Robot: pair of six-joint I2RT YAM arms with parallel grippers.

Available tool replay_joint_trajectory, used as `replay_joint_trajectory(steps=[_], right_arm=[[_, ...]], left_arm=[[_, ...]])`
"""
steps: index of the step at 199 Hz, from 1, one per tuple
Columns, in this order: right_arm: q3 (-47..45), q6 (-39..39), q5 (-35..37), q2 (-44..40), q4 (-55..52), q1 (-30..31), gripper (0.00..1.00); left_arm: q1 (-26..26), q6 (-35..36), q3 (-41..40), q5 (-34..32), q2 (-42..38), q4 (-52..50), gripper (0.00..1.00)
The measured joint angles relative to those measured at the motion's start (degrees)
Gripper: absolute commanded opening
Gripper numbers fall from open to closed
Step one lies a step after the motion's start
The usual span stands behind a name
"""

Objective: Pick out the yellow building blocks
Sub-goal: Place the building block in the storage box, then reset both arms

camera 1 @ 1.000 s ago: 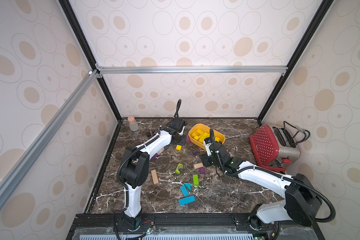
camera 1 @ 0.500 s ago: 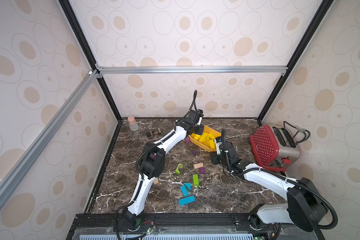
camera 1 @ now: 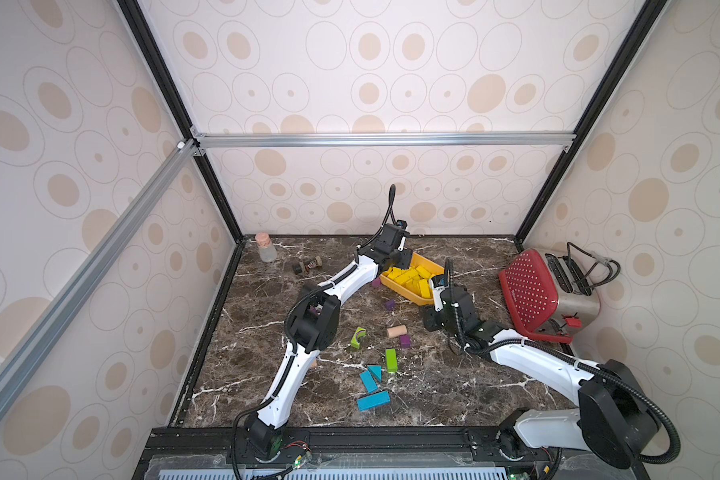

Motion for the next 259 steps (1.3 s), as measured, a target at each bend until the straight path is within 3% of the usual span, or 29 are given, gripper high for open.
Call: replay_joint_trajectory(steps=[52, 88, 150, 192, 215, 259], right_arm=[[1.95, 0.02, -1.22, 0.31, -2.16, 0.00, 0.59], [8.50, 0.46, -1.29, 3.23, -4.87, -0.02, 0.59], [8.94, 1.95, 0.44, 5.22, -3.45, -0.85, 0.59], [5.09, -1.77, 5.66, 3.41, 3.10, -3.50, 0.69], [0.76, -6.69, 11.56, 0.31, 7.30, -5.38, 0.78], [-7.19, -13.84, 18.95, -2.73, 15.28, -12.85, 0.79]], left_arm=[[0.00, 1.14, -6.19, -0.79, -5.53, 0.98, 0.63], [0.00, 3.43, -23.10, -3.65, -22.32, 6.05, 0.66], [1.38, 9.94, -54.55, -15.54, -50.29, 20.33, 0.71], [7.10, 11.45, -72.30, -24.63, -58.40, 22.51, 0.85], [9.90, 13.68, -77.70, -31.80, -59.87, 25.62, 0.86], [19.12, 12.15, -86.73, -36.81, -64.81, 31.85, 0.87]])
